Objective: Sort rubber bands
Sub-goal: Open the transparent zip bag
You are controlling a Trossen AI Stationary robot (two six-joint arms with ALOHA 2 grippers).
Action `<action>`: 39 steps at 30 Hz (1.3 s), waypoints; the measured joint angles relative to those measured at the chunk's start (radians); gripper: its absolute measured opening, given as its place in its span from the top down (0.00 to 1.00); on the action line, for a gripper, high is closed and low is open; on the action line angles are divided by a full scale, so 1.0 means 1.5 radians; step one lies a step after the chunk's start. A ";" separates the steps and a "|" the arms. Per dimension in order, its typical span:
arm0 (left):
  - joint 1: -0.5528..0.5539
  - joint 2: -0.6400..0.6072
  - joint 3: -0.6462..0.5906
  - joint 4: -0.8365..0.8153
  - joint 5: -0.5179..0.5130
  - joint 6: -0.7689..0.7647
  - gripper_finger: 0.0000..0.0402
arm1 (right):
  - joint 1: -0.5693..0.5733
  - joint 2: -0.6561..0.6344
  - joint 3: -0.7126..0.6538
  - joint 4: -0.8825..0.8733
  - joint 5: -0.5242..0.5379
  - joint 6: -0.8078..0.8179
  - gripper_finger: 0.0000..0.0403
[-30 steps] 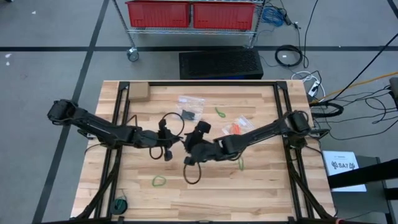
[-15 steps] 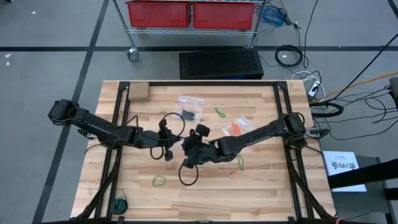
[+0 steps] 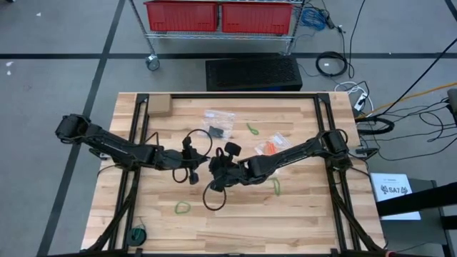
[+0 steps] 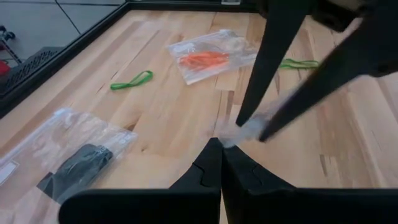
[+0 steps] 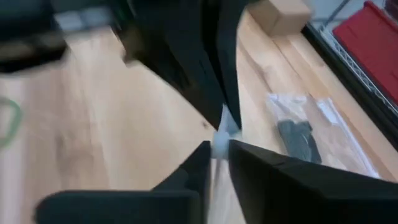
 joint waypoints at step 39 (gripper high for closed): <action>0.025 -0.001 0.000 0.030 0.093 0.018 0.61 | 0.031 0.001 0.000 -0.080 0.001 0.015 0.99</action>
